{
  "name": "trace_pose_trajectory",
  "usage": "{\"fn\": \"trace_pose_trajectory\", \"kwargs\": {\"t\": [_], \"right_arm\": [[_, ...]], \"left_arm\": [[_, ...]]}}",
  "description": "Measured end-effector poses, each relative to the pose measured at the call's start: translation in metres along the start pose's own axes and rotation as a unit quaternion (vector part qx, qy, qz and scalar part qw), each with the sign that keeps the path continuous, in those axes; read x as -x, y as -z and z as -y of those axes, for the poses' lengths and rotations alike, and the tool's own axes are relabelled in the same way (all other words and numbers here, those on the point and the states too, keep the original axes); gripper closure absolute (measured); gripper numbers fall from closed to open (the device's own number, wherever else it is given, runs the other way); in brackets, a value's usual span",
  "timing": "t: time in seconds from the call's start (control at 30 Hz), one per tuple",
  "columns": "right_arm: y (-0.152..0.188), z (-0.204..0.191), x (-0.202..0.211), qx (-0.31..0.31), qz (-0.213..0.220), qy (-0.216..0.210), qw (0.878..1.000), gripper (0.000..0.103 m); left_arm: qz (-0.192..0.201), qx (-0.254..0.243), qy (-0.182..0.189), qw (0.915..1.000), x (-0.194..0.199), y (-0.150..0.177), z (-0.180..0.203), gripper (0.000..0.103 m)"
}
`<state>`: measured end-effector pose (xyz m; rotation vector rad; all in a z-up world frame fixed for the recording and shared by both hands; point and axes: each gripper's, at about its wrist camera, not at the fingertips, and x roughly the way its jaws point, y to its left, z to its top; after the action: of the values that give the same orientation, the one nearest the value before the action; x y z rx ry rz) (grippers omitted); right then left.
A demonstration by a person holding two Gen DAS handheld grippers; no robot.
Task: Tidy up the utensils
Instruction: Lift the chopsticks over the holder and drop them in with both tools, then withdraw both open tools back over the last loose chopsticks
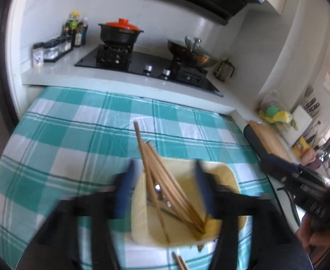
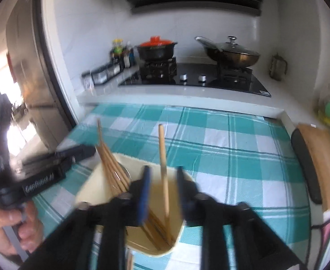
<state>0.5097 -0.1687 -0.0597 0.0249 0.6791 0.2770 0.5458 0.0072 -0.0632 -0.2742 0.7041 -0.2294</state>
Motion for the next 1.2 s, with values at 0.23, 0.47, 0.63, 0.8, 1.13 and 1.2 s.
{"fn": "trace_pose_trajectory", "kwargs": {"t": [0.23,0.47,0.63,0.8,1.13,1.2], "right_arm": [[0.037,0.013,0.078,0.037,0.005,0.025,0.999,0.051],[0.183,0.035,0.085,0.033,-0.076,0.054,0.995,0.050],[0.266,0.045,0.068,-0.011,-0.122,0.087,0.989,0.050],[0.285,0.038,0.070,-0.012,-0.104,0.109,0.989,0.050],[0.255,-0.029,0.045,0.015,-0.120,-0.052,0.991,0.081],[0.253,-0.040,0.032,0.026,-0.134,-0.053,0.989,0.089]], "left_arm": [[-0.057,-0.104,-0.007,0.9930,0.079,0.061,-0.009,0.005],[-0.129,-0.057,-0.017,0.9899,0.081,0.182,-0.025,0.004],[-0.097,0.022,-0.053,0.9936,0.062,0.236,-0.026,0.005],[-0.096,0.013,-0.068,0.9930,0.051,0.251,-0.012,0.005],[-0.093,0.028,-0.077,0.9923,0.058,0.256,-0.027,0.005],[-0.094,0.034,-0.080,0.9917,0.059,0.256,-0.030,0.005]]}}
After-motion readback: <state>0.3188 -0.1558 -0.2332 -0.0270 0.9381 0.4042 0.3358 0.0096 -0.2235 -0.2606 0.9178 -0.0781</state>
